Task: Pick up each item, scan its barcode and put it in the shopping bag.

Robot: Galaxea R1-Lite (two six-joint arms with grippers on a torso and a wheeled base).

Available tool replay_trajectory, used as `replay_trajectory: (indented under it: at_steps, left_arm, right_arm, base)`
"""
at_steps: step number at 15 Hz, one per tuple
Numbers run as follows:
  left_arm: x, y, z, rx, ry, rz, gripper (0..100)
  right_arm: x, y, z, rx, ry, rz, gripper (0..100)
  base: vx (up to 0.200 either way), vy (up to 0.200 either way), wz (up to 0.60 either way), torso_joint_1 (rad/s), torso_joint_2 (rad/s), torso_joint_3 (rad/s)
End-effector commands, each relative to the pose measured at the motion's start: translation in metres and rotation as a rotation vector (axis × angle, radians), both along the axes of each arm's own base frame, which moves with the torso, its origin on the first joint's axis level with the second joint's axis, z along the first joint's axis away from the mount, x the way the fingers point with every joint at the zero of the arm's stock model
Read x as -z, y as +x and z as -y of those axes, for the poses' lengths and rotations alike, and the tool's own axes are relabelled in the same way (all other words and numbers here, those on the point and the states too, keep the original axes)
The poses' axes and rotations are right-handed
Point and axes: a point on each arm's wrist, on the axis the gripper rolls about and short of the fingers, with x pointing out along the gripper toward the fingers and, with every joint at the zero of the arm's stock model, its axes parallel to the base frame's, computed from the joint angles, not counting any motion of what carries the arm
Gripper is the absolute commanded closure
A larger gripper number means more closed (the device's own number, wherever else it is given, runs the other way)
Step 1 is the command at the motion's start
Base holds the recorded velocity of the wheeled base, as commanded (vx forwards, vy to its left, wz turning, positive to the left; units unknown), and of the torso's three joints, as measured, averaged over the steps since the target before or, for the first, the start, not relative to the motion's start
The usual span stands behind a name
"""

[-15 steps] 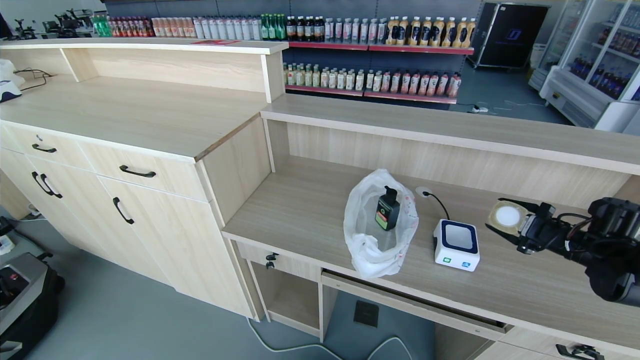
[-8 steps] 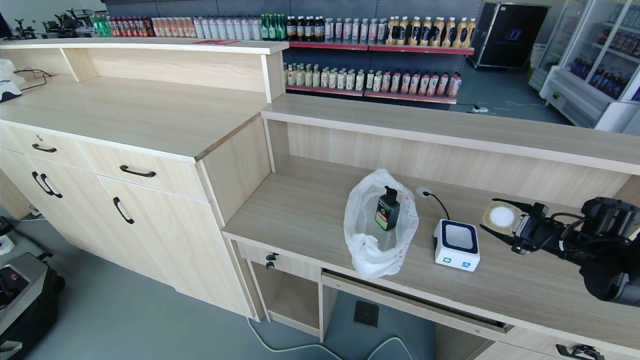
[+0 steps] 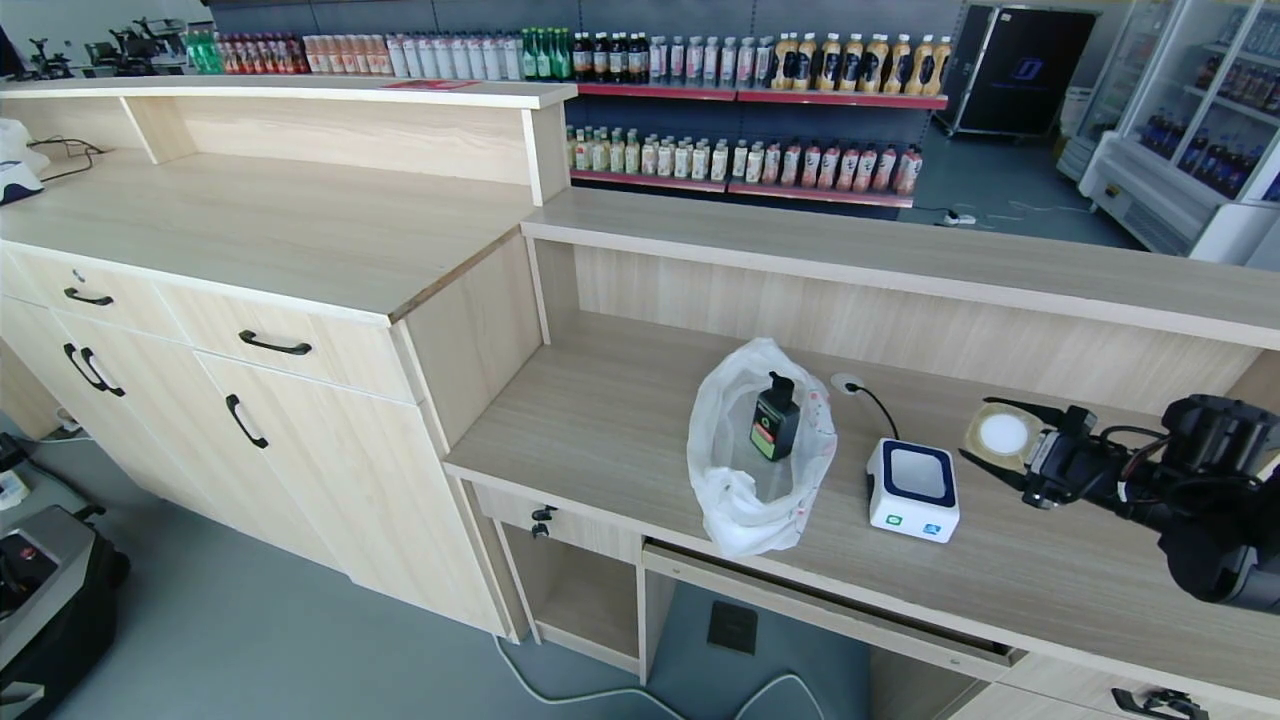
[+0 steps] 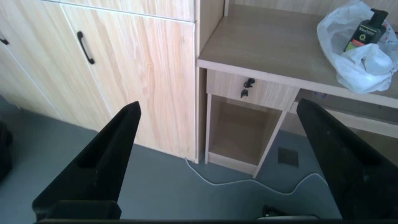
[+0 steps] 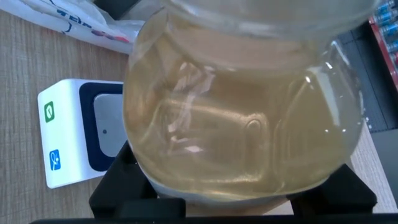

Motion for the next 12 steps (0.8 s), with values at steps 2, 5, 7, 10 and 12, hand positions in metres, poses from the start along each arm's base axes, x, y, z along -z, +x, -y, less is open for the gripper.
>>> replay_trajectory:
  at_steps: [2,5,7,10,12]
  left_arm:
    - [0.0,0.0,0.0,0.0,0.0,0.0,0]
    - [0.0,0.0,0.0,0.0,0.0,0.0,0]
    - [0.0,0.0,0.0,0.0,0.0,0.0,0]
    - [0.0,0.0,0.0,0.0,0.0,0.0,0]
    - [0.0,0.0,0.0,0.0,0.0,0.0,0]
  right_arm:
    - [-0.001,0.0,-0.002,-0.005,-0.001,0.003,100]
    - [-0.016,-0.002,-0.004,-0.011,0.022,0.019,100]
    - [-0.059,-0.016,-0.024,-0.018,0.203,-0.026,100]
    - [-0.154,-0.069,-0.045,0.29,0.691,-0.104,100]
    - [-0.173,-0.107,-0.048,0.4,0.755,-0.152,100]
  base:
    - [0.0,0.0,0.0,0.0,0.0,0.0]
    - [0.0,0.0,0.0,0.0,0.0,0.0]
    - [0.0,0.0,0.0,0.0,0.0,0.0]
    - [0.0,0.0,0.0,0.0,0.0,0.0]
    - [0.0,0.0,0.0,0.0,0.0,0.0]
